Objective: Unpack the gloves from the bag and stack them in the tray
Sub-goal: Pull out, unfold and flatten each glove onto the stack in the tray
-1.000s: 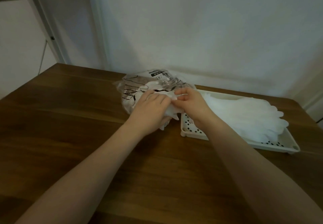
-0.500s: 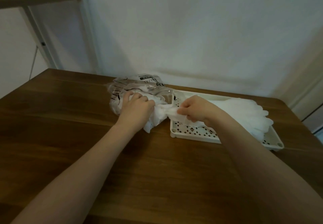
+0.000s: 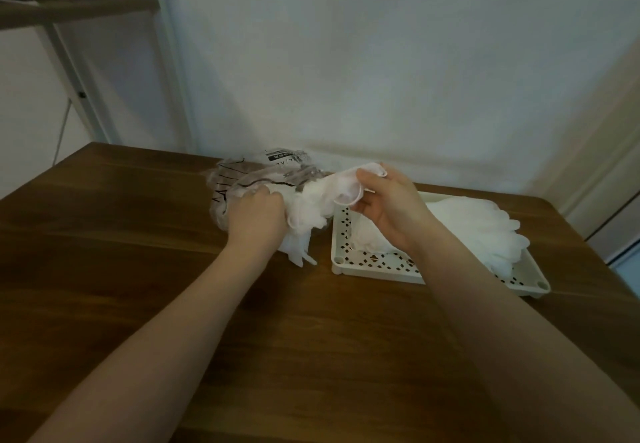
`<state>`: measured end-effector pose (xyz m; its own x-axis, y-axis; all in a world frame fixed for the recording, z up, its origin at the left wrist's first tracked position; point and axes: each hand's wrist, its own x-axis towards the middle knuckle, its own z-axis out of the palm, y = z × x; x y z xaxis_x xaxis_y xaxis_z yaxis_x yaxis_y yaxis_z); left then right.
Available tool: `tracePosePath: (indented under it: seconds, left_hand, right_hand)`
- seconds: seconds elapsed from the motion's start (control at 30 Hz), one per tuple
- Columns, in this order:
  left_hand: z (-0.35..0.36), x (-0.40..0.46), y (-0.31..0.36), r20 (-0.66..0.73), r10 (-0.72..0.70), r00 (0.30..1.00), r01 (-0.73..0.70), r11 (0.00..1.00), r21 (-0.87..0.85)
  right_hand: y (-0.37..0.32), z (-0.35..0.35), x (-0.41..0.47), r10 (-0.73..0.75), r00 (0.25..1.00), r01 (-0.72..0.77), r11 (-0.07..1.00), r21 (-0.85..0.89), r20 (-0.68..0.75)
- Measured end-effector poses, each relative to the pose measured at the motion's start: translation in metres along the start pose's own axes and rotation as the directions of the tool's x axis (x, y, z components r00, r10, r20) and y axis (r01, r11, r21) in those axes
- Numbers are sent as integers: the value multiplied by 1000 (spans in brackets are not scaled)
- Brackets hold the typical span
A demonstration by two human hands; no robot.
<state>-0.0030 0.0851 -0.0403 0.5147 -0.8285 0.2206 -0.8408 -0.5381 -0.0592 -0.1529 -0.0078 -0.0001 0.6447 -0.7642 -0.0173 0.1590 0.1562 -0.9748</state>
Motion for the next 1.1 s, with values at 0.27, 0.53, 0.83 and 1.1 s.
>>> tracePosePath:
  seconds: [0.27,0.53,0.83,1.1]
  left_hand:
    - [4,3,0,240,-123,963,135,990,-37]
    - [-15,-30,18,-332,210,920,-380,690,-616]
    - [18,-7,13,-91,221,971,-237,852,-467]
    - [-34,-17,14,354,394,848,-238,880,-410]
  right_hand:
    - [-2,-5,2,-61,998,43,893,447,25]
    - [-3,-7,1,82,996,-90,912,401,37]
    - [-36,4,-8,9,1000,-25,772,635,28]
    - [-39,-26,-17,233,971,-210,941,266,-60]
